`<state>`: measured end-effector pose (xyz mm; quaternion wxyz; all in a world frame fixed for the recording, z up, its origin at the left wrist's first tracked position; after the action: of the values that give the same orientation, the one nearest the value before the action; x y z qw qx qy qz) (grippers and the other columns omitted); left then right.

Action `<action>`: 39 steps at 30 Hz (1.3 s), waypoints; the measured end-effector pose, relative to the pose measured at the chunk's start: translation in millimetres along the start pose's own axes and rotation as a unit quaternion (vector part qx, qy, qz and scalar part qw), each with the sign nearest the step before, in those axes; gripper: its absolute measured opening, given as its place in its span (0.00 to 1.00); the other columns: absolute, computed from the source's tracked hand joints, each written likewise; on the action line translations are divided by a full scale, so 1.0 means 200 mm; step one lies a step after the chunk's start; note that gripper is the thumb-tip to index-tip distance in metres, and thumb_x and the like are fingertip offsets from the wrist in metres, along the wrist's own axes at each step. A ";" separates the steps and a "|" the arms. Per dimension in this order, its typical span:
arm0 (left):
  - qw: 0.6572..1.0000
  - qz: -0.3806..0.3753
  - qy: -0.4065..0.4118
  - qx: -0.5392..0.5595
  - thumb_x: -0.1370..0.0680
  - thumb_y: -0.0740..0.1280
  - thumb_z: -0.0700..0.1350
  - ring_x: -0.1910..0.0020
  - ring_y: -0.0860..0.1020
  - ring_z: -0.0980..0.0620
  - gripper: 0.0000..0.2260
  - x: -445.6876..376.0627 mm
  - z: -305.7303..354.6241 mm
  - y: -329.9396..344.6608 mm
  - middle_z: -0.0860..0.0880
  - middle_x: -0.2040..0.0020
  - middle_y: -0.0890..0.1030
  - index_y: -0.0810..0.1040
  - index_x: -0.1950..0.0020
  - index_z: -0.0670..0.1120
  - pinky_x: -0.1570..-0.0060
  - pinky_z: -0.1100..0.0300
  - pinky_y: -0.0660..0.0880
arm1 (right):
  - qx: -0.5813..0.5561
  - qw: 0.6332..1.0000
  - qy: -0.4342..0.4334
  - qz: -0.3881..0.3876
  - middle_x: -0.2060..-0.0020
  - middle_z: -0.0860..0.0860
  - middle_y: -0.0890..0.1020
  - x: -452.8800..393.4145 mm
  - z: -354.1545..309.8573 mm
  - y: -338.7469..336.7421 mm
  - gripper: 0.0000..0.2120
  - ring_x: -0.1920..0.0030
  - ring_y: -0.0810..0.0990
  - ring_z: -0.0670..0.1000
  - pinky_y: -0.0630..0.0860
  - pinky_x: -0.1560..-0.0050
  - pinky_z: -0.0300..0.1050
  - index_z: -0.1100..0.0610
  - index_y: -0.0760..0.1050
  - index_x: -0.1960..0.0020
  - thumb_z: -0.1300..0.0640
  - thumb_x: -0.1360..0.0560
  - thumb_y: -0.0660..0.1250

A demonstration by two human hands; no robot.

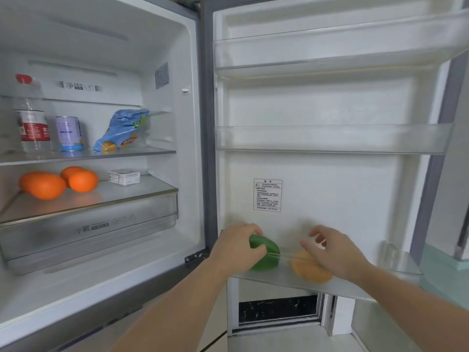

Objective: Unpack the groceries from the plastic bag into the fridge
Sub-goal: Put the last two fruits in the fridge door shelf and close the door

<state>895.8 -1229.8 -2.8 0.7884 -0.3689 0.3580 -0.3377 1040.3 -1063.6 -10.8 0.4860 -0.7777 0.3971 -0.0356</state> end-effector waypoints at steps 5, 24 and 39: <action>1.000 0.001 0.028 -0.009 0.25 0.64 0.54 0.44 0.71 0.55 0.17 0.03 0.12 0.04 0.55 0.40 0.74 0.75 0.36 0.55 0.43 0.58 0.67 | 0.013 0.999 -0.013 0.028 0.50 0.46 0.76 0.14 -0.04 -0.08 0.15 0.52 0.77 0.49 0.74 0.47 0.46 0.47 0.72 0.43 0.41 0.26 0.65; 1.000 0.018 0.005 -0.020 0.25 0.66 0.53 0.44 0.74 0.51 0.15 0.21 0.75 0.22 0.53 0.40 0.74 0.75 0.38 0.54 0.41 0.52 0.72 | -0.032 0.999 -0.023 0.027 0.47 0.46 0.73 0.47 0.36 -0.54 0.16 0.50 0.77 0.48 0.75 0.49 0.44 0.46 0.71 0.40 0.46 0.26 0.67; 0.991 0.019 0.045 -0.121 0.23 0.63 0.53 0.37 0.71 0.49 0.17 0.11 1.52 0.45 0.53 0.37 0.73 0.72 0.34 0.55 0.39 0.52 0.69 | -0.100 0.995 0.009 0.015 0.48 0.49 0.75 0.51 0.85 -0.87 0.17 0.50 0.74 0.49 0.70 0.52 0.40 0.52 0.72 0.38 0.48 0.24 0.67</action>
<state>1178.6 -1099.7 58.8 0.7272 -0.4393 0.4383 -0.2934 1286.7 -969.8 2.0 0.4025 -0.8162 0.4144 0.0050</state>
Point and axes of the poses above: each hand's wrist, its own x-axis away from the middle knuckle, its own y-axis out of the palm, z = x × y, the point moved 9 cm from there along -x, towards the middle knuckle
